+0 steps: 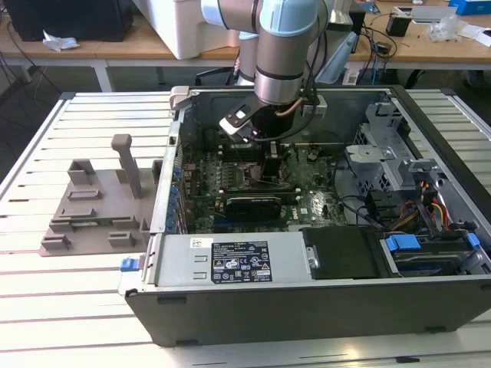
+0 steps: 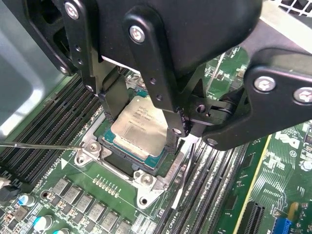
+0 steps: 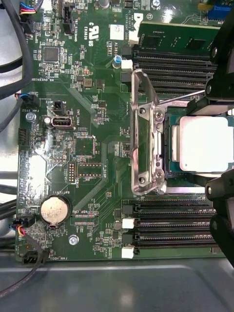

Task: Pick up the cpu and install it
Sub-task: 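Place the cpu into insertion slot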

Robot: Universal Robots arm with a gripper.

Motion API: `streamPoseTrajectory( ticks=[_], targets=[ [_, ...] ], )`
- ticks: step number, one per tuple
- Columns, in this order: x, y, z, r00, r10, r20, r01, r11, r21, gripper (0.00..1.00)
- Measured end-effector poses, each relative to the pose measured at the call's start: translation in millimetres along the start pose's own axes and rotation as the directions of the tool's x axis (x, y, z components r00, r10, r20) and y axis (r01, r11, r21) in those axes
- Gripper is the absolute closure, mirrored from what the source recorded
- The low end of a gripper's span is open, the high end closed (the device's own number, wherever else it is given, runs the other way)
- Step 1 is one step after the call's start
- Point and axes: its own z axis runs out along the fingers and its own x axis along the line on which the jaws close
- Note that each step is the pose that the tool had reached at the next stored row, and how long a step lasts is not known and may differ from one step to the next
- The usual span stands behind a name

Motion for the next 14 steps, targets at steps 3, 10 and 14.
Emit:
streamPoseTrajectory(
  ticks=[3,10,14],
  targets=[
    [0.1,0.5,0.5,1.0000,-0.006,0.0002,0.006,1.0000,-0.0004,0.45],
    [0.4,1.2,1.1,1.0000,-0.006,-0.0021,0.006,1.0000,-0.0017,0.44],
    [0.1,0.6,0.2,1.0000,-0.006,0.0000,0.006,1.0000,-0.0013,0.38]
  ],
)
